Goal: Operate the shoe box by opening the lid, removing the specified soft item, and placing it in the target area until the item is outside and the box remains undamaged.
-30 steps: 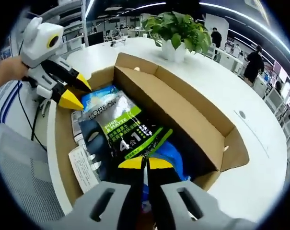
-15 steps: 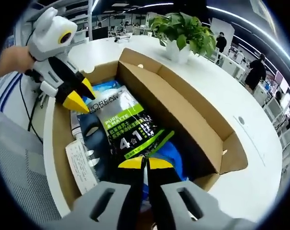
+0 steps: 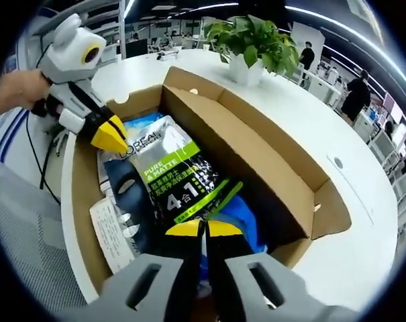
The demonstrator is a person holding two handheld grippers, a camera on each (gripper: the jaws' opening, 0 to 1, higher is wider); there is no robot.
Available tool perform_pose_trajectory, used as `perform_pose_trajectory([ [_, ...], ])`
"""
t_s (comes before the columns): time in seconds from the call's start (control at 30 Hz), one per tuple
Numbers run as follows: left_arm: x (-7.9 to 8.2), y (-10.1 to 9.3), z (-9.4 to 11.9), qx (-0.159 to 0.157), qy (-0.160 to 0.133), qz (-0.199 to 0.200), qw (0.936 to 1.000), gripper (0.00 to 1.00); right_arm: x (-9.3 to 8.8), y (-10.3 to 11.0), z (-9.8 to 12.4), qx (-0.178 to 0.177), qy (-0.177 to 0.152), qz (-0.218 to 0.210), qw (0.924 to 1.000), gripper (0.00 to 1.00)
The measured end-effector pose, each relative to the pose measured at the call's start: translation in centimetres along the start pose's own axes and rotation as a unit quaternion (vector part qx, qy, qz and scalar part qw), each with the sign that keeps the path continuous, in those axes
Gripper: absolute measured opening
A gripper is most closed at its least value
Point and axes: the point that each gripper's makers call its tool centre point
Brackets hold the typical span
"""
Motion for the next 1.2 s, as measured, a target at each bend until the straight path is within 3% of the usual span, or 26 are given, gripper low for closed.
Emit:
perform_pose_trajectory([
  [0.63,0.7,-0.5,0.4,0.002,-0.005,0.032,0.9995,0.00,0.6,-0.2,1.3,-0.002,-0.023,-0.059,0.9980,0.00],
  [1.2,3.2,-2.5,1.6,-0.006,-0.027,0.011,0.9996,0.00,1.8,-1.8,4.1,-0.021,-0.054,-0.088,0.9945,0.00],
])
Point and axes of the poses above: the point that each gripper's makers call its tool centre point, and the gripper's own axes: z roughly backward along the fingers, y roughly to its left, x roughly out of its top, and after that the axes turned 14 degrees about z, right-handed
